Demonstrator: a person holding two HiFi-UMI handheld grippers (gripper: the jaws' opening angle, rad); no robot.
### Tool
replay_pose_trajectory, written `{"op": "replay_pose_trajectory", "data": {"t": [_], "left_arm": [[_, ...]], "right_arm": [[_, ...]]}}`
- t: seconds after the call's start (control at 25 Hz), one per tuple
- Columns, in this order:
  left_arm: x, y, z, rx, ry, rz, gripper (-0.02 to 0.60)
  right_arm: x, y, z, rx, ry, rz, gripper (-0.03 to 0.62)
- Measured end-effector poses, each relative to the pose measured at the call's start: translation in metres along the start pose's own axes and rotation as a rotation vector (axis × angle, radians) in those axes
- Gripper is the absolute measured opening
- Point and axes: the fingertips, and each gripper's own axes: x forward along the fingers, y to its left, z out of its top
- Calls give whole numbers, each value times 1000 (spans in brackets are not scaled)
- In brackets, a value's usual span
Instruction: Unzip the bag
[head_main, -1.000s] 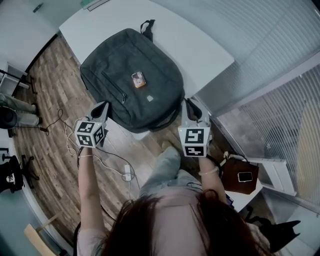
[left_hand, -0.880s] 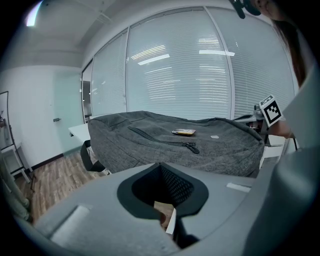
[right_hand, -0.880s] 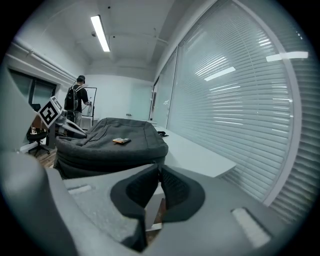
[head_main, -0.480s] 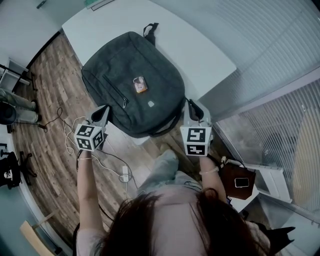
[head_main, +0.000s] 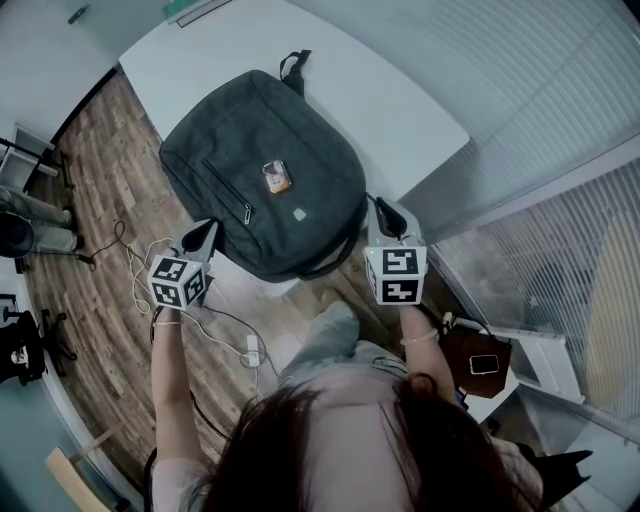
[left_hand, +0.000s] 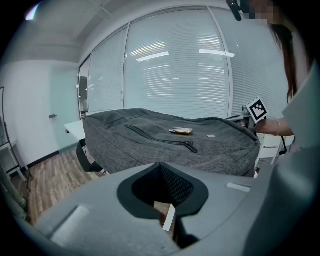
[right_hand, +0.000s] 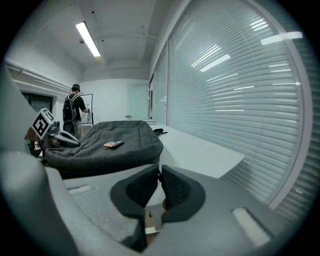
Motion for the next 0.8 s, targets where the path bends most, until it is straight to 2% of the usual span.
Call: {"op": "replay_pose_trajectory", "data": {"t": [0.08,0.44,0.8], "left_arm": [[1,-1,0,4,7,-8,8],[1,-3,-1,12,14,-27,8],[0,-2,0,-2,10,-46,9]], "right_arm": [[2,-3,-1,24,5,3,25],[18,-8,0,-49,17,-2,23],[28,-10,4,-62,26,25,21]]}}
